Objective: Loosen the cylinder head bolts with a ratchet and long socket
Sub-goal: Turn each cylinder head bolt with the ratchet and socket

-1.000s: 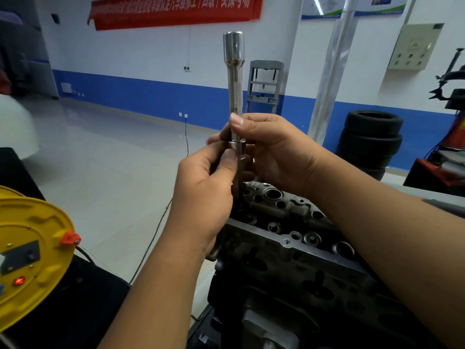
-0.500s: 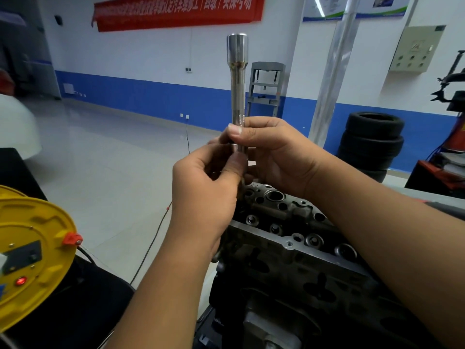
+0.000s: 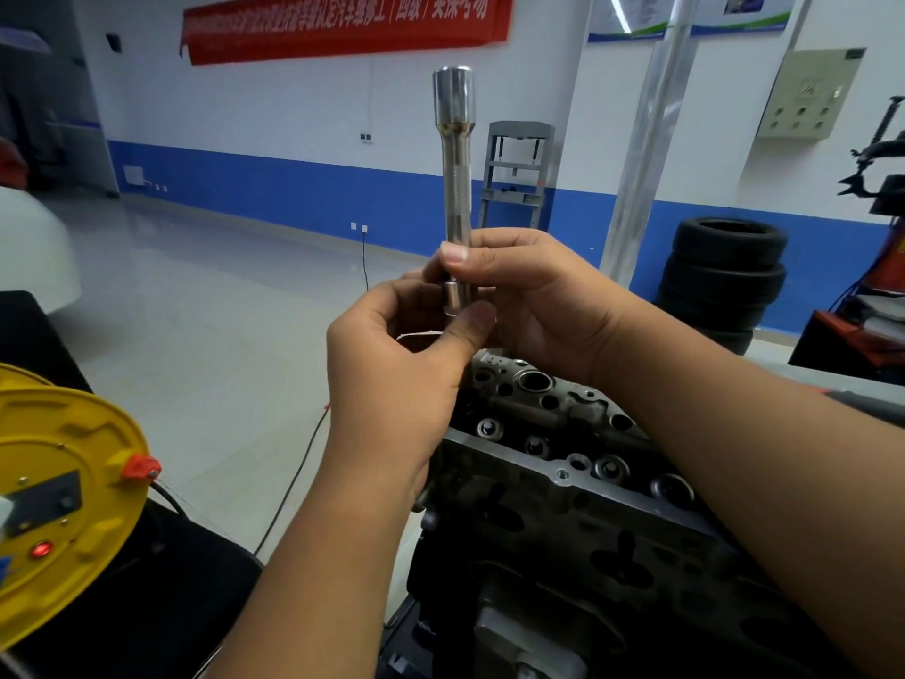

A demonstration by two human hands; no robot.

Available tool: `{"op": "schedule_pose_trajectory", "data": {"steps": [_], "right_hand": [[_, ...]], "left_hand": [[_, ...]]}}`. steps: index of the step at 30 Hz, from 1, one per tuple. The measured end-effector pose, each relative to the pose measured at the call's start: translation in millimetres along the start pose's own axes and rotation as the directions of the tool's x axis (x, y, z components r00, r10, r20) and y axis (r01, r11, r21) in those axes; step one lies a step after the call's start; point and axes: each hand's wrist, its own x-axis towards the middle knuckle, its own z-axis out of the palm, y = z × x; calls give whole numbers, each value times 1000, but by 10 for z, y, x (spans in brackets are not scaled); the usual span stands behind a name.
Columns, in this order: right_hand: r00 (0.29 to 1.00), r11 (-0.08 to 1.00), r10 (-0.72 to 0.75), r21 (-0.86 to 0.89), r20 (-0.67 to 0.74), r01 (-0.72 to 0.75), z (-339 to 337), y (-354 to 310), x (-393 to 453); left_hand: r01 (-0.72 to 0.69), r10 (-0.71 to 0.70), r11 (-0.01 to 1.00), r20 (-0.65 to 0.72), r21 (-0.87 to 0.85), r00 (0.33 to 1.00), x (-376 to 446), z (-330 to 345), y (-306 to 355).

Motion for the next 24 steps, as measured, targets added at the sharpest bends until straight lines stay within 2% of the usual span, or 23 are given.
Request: {"op": "schedule_pose_trajectory", "data": {"steps": [6, 12, 17, 19, 24], "right_hand": [[1000, 999, 13, 32, -10, -13, 8, -1, -4], [1000, 1000, 8, 7, 4, -8, 14, -1, -2], [1000, 999, 16, 35, 7, -16, 21, -8, -9], [1000, 999, 9, 35, 3, -9, 17, -5, -14], [1000, 1000, -7, 3, 1, 7, 17, -4, -7]], "left_hand": [[67, -62, 998, 214, -14, 975, 22, -32, 20], [-13, 12, 1000, 33, 22, 999, 9, -2, -4], [81, -72, 996, 234, -30, 970, 27, -41, 26], [97, -91, 995, 224, -15, 970, 25, -36, 29], [53, -52, 999, 87, -4, 995, 10, -22, 29]]}}
